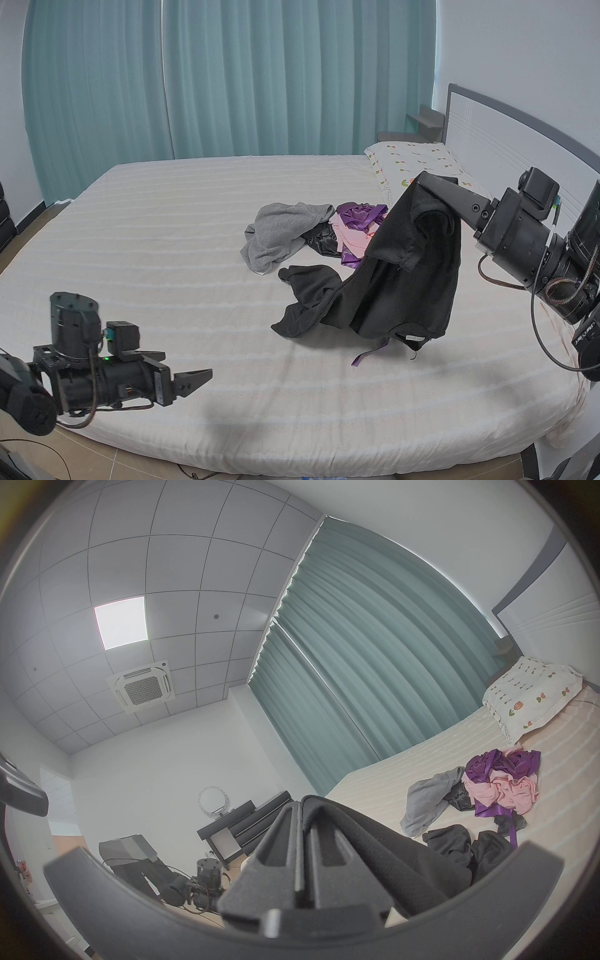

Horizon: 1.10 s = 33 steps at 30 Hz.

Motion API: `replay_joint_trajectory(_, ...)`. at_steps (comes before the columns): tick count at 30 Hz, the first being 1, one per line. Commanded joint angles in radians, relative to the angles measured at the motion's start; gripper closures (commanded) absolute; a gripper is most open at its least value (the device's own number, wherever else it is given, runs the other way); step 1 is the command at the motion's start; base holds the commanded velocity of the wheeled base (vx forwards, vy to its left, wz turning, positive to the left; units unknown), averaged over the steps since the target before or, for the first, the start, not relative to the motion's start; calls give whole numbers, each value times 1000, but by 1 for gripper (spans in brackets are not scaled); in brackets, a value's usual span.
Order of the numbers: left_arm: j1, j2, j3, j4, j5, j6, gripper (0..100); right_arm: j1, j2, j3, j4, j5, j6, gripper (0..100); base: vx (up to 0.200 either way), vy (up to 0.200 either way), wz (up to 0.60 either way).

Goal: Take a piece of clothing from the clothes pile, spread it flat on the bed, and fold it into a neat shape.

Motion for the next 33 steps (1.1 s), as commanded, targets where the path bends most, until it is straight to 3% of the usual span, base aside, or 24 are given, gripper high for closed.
replay_joint_trajectory(1,-107,298,-87,-112,74,-24,0,-25,31,-23,-2,3,4,100,0,0,0)
replay_joint_trajectory(9,-224,588,-320,-204,198,-102,0,-25,36,-29,-4,3,7,100,0,0,0)
replay_joint_trajectory(16,-238,784,-500,-264,281,-102,0,-25,31,-31,-8,5,11,100,0,0,0)
replay_joint_trajectory(26,-236,937,-665,-332,287,-103,0,-9,23,-58,-7,3,11,100,0,0,0)
replay_joint_trajectory(33,-212,1083,-912,-336,339,-108,0,-2,17,-55,-8,-1,11,100,0,0,0)
